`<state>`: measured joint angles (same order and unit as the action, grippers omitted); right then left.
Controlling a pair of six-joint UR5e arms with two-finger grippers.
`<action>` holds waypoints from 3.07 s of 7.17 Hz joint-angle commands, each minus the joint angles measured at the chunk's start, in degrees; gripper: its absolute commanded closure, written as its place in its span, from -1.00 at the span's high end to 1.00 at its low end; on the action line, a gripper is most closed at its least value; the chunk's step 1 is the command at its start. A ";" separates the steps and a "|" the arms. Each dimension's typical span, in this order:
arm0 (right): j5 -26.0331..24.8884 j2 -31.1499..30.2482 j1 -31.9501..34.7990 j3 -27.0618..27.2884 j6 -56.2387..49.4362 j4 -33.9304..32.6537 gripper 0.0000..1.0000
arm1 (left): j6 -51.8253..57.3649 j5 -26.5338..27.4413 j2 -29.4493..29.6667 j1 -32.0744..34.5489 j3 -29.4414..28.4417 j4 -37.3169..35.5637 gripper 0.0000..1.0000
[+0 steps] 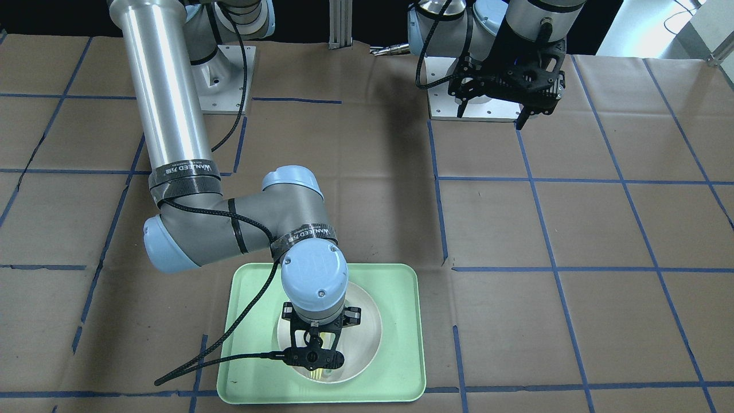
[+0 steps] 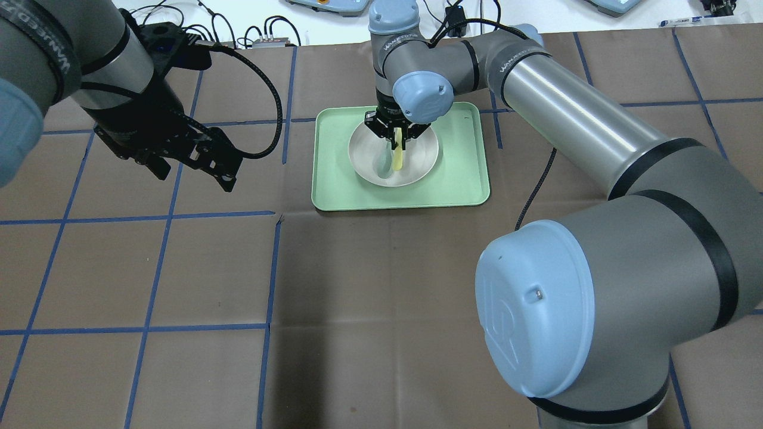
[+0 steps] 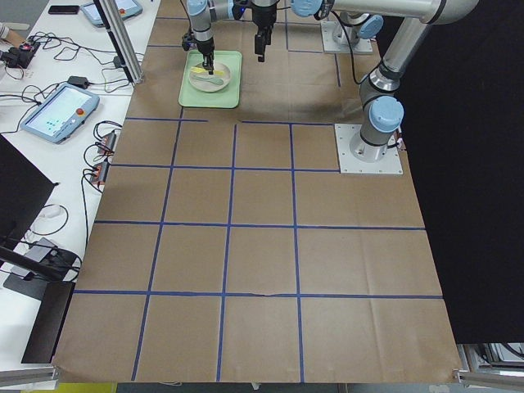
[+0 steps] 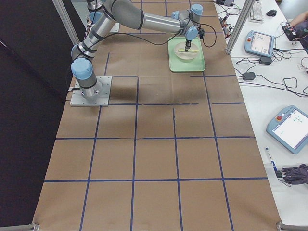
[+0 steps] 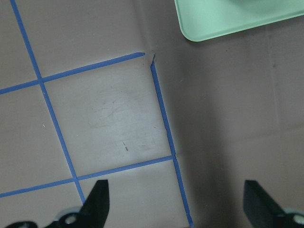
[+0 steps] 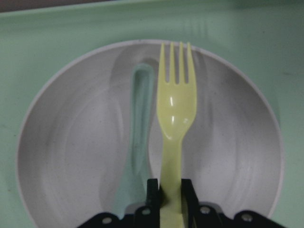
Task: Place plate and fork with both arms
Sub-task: 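Lift the fork and carry it beside the plate on the tray, then open the right gripper to release the fork on the tray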
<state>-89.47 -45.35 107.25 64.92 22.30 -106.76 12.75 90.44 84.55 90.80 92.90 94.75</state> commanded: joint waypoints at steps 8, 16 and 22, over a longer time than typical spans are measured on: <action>-0.71 -8.45 -11.62 12.49 -12.36 -2.51 -0.99 | 0.00 -0.09 0.18 0.08 0.09 0.00 0.99; 0.09 -6.75 -11.01 12.78 -12.81 -6.27 1.00 | 0.17 -0.26 -1.14 0.08 2.99 -0.44 0.99; -2.03 -32.28 -18.38 25.14 -28.54 8.81 1.00 | 0.09 -0.26 -0.88 -0.01 3.08 -0.44 0.99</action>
<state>-91.25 -70.71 90.97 86.16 -4.43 -101.69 12.87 90.18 83.69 90.80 95.97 94.30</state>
